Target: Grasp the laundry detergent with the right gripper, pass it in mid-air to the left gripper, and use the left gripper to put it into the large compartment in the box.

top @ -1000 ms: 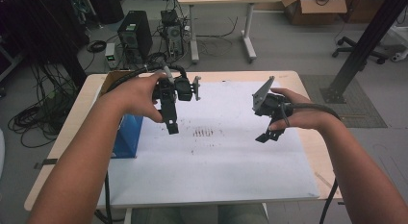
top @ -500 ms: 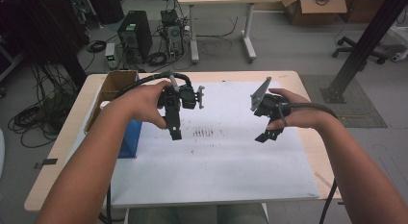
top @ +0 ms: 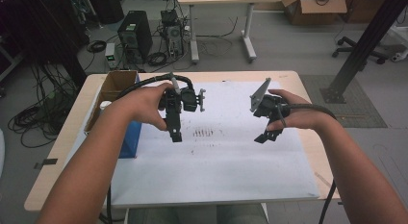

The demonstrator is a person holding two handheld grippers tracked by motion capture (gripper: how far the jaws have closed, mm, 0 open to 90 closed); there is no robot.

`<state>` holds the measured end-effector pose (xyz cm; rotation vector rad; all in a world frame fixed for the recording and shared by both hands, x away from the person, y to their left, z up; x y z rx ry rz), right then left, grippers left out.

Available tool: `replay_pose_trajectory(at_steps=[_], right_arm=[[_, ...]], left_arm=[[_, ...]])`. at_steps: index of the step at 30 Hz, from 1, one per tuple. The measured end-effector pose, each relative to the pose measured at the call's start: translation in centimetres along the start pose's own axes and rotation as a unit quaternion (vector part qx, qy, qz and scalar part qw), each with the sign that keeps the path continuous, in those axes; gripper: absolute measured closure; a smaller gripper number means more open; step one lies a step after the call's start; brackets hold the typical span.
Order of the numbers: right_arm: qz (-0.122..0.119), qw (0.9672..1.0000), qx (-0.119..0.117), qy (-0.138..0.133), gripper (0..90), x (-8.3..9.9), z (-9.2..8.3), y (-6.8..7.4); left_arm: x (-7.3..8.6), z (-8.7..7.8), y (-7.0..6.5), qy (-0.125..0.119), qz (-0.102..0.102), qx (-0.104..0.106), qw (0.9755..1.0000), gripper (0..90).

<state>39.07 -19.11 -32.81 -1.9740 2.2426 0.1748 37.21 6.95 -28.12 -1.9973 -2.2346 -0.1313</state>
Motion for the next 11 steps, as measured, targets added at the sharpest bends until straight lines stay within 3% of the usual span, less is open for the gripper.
replay_pose_trajectory(at_steps=[11], right_arm=[[0.0,1.0,0.001,-0.004,3.6,-0.09,-0.13,0.15]], left_arm=[[0.19,-0.07,-0.17,0.003,-0.002,0.0,1.0,0.2]])
Point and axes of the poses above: each handheld gripper's, and its own axes: z roughly forward along the jaws, x roughly out of its underside, y roughly to its left, the point moved 2 cm from there along z, roughly forward along the jaws, and after that the axes turned 9 degrees about y, right-handed, at the moved point
